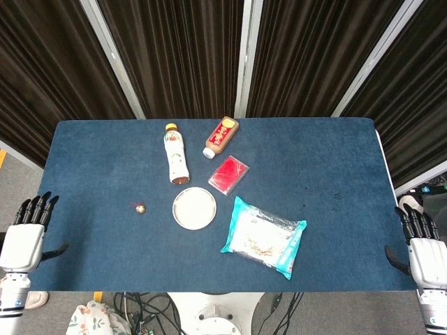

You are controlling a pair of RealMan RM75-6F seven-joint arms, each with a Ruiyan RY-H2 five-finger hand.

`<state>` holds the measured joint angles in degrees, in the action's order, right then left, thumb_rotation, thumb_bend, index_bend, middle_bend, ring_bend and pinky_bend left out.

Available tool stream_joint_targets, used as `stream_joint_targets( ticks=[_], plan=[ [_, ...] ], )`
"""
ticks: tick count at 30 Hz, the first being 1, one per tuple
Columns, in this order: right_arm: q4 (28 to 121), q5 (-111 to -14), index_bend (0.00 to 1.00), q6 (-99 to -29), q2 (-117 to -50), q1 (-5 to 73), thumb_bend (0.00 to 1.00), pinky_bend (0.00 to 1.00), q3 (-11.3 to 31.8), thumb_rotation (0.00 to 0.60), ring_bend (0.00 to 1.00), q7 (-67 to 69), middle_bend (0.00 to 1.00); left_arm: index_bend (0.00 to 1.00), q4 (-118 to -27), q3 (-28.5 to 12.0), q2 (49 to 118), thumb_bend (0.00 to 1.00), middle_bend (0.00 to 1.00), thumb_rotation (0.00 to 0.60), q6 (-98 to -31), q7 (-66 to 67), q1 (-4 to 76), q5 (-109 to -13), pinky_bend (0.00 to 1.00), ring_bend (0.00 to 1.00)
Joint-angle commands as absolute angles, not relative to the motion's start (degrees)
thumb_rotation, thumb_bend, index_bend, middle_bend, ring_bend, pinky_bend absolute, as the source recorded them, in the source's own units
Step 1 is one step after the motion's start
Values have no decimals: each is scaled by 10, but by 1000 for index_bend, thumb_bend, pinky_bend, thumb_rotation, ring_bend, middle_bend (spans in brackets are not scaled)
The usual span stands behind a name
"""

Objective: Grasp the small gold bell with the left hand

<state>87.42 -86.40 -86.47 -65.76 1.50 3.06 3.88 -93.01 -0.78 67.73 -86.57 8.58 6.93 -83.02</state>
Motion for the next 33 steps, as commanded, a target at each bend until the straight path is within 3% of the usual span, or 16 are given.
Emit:
stream_joint_targets(
  ticks=[1, 11, 18, 24, 33],
  plan=[
    [874, -862, 0, -862, -658, 15, 273, 0, 30, 600, 0, 39, 0, 8, -933, -9, 675, 53, 0, 600, -860, 79, 70, -829, 60, 0],
    [875, -858, 0, -865, -660, 13, 273, 0, 32, 600, 0, 39, 0, 14, -944, -20, 666, 53, 0, 600, -817, 52, 91, -828, 60, 0],
    [877, -863, 0, -866, -653, 13, 272, 0, 30, 600, 0, 32, 0, 26, -950, -37, 669, 53, 26, 600, -723, 19, 153, -825, 60, 0],
    [884, -859, 0, -865, -649, 13, 273, 0, 32, 600, 0, 27, 0, 48, -920, -66, 703, 53, 26, 600, -662, 6, 208, -806, 60, 0],
    [883, -859, 0, -849, -653, 20, 273, 0, 28, 600, 0, 24, 0, 169, -847, -82, 769, 58, 53, 600, -572, -16, 266, -755, 60, 0]
  ],
)
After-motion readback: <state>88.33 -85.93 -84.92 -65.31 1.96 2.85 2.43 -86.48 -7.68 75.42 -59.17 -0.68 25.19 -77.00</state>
